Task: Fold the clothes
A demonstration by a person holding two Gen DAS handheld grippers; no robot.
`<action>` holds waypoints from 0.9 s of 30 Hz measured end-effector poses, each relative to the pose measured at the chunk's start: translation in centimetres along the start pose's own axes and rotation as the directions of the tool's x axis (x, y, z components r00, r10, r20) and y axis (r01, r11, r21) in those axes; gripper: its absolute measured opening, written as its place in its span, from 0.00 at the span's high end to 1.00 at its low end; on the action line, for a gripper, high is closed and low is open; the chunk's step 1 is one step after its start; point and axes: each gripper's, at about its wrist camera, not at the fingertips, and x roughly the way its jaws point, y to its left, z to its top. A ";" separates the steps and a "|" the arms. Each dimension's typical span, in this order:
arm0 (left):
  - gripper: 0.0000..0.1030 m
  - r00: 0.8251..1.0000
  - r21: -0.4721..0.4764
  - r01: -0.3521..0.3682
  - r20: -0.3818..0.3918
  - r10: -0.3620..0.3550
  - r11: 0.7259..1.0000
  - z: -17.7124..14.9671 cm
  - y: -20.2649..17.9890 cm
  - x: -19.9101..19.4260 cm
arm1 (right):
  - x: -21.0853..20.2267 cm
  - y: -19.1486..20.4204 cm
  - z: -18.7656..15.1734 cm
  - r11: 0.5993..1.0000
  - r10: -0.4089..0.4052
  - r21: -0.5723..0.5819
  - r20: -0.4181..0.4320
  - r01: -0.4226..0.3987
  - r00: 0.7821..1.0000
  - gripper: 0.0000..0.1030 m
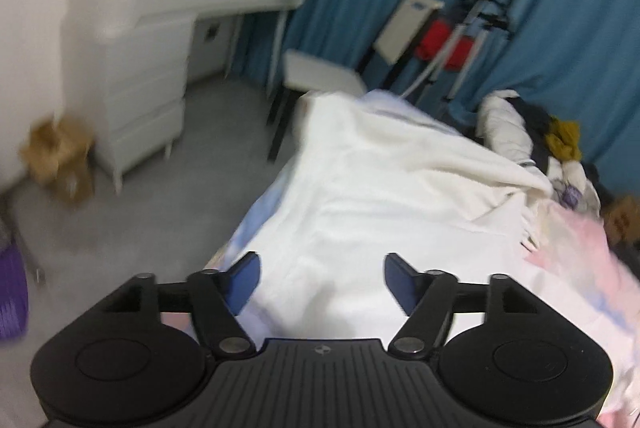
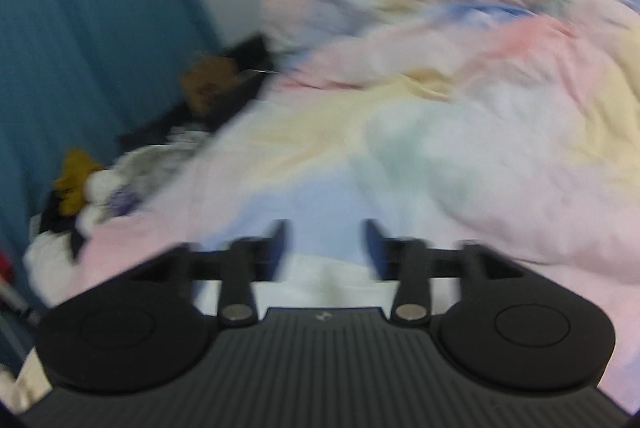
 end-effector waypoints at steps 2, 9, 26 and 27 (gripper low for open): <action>0.24 0.999 0.084 0.014 0.034 -0.017 0.996 0.2 -3.2 -0.1 | -0.9 1.8 -0.7 0.996 0.079 -0.051 -0.013 -0.080 0.997 0.24; 0.20 0.987 0.280 0.159 -0.019 -0.161 0.947 0.9 -16.3 4.7 | -4.0 7.9 -6.3 0.919 0.295 -0.213 -0.189 -0.333 0.937 0.24; 0.20 0.996 0.602 0.093 -0.052 -0.078 0.793 -5.2 -43.0 31.3 | -0.9 11.6 -11.3 0.867 0.343 -0.252 -0.322 -0.430 0.882 0.25; 0.20 0.998 0.617 0.069 -0.053 -0.046 0.784 -5.5 -43.8 33.0 | -0.5 11.6 -11.6 0.869 0.343 -0.244 -0.331 -0.431 0.879 0.25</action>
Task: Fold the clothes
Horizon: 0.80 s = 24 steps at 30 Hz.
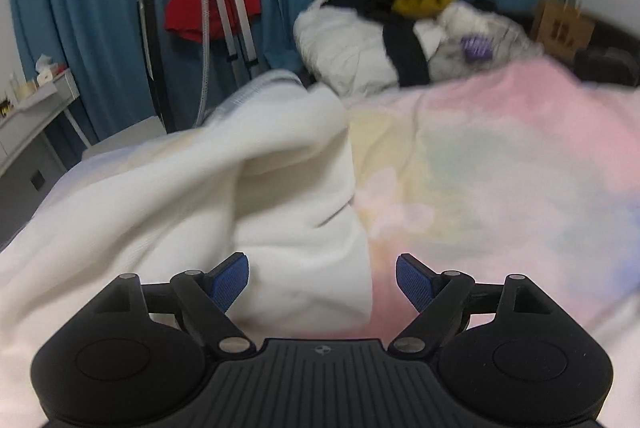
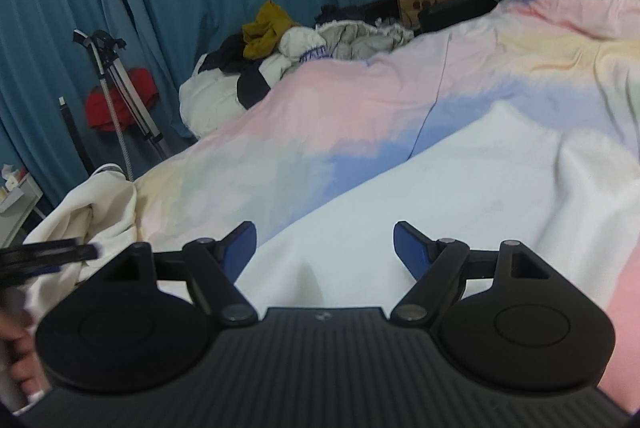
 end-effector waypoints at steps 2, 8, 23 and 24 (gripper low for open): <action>0.21 0.998 0.028 -0.053 -0.043 0.054 0.998 0.6 -1.1 3.1 | 0.9 -0.3 -0.2 1.000 -0.002 0.016 -0.019 0.002 1.000 0.25; 0.34 0.985 0.054 -0.159 -0.066 0.162 0.986 1.7 -2.2 7.5 | 3.2 -0.5 -0.6 0.999 -0.007 0.050 -0.055 0.009 0.998 0.25; 0.90 0.900 -0.099 0.385 0.262 -0.349 0.918 11.5 0.0 -7.5 | 2.4 0.5 -0.6 0.997 -0.069 -0.033 0.006 0.069 0.998 0.25; 0.89 0.869 -0.155 0.452 0.299 -0.394 0.879 12.3 0.8 -8.4 | 2.4 0.5 -0.6 0.997 -0.072 -0.036 0.005 0.072 0.997 0.25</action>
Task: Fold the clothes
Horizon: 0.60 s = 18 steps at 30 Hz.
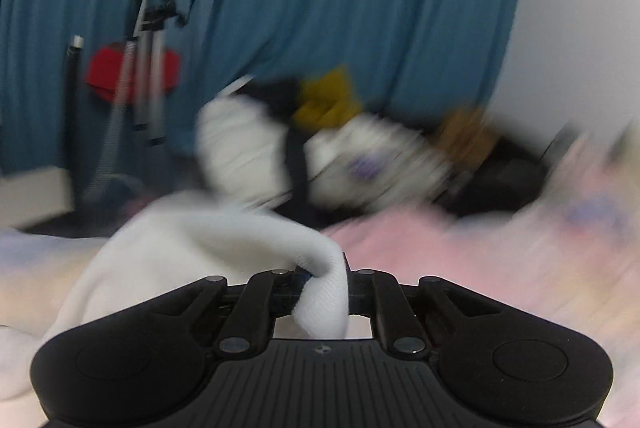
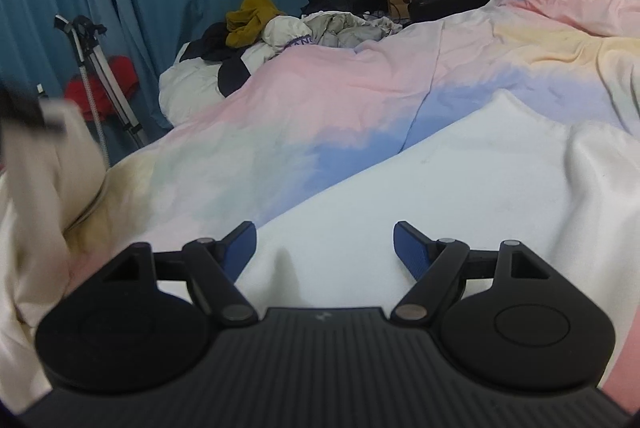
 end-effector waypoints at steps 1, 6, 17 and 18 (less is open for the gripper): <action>0.89 0.998 -0.078 0.057 0.032 -0.054 0.995 1.2 0.1 -0.9 | 0.0 -0.1 0.0 1.000 0.000 0.002 -0.001 0.000 1.000 0.25; 0.88 0.961 -0.314 0.253 0.187 -0.202 0.915 1.2 3.2 -2.9 | -0.1 -0.3 0.1 1.000 -0.007 0.020 0.004 0.007 1.000 0.25; 0.88 0.989 -0.458 0.029 -0.118 -0.093 0.888 -14.2 12.3 -2.7 | 1.9 -4.0 -0.4 0.960 0.073 0.277 -0.083 -0.047 0.994 0.25; 0.88 0.987 -0.461 0.022 -0.130 -0.092 0.887 -15.1 13.0 -3.3 | 2.1 -4.7 -0.4 0.946 0.086 0.319 -0.087 -0.054 0.992 0.25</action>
